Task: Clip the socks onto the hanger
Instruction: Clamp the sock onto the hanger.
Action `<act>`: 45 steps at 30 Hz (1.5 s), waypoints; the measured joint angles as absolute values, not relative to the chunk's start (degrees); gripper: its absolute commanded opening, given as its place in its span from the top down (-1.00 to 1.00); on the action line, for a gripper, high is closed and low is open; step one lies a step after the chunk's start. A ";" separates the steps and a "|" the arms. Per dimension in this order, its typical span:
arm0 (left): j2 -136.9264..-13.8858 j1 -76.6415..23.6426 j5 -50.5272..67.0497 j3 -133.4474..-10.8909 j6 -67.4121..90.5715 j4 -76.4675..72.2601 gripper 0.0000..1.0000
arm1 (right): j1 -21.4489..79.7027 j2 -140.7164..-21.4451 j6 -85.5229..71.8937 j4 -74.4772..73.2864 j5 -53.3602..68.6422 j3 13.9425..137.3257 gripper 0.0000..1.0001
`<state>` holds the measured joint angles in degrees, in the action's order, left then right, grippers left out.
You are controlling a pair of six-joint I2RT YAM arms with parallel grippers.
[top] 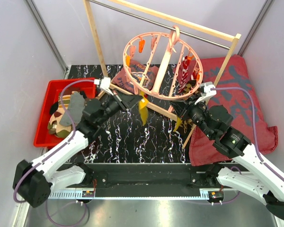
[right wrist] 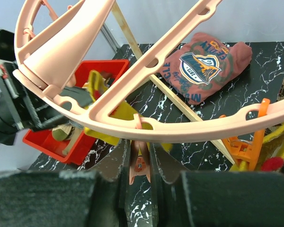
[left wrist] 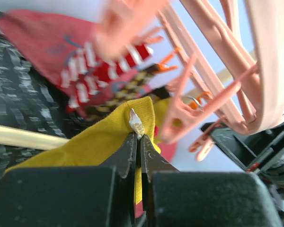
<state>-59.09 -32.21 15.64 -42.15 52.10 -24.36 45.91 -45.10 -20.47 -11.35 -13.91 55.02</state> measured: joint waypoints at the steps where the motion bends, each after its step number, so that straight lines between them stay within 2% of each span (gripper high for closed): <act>1: -60.49 -33.76 15.11 -42.15 52.62 -26.26 1.00 | 45.91 -45.04 -20.73 -11.35 -13.91 55.02 0.76; 13: -72.64 -43.57 12.10 -42.35 57.52 -40.23 1.00 | 45.91 -43.81 -23.05 -10.90 -13.80 55.02 0.75; 42: -76.01 -49.82 11.49 -45.82 58.33 -47.42 1.00 | 45.91 -43.99 -24.49 -8.05 -13.34 54.30 0.73; 45: -76.23 -50.17 11.18 -46.15 58.22 -47.40 1.00 | 45.91 -43.99 -24.53 -7.94 -13.17 54.30 0.65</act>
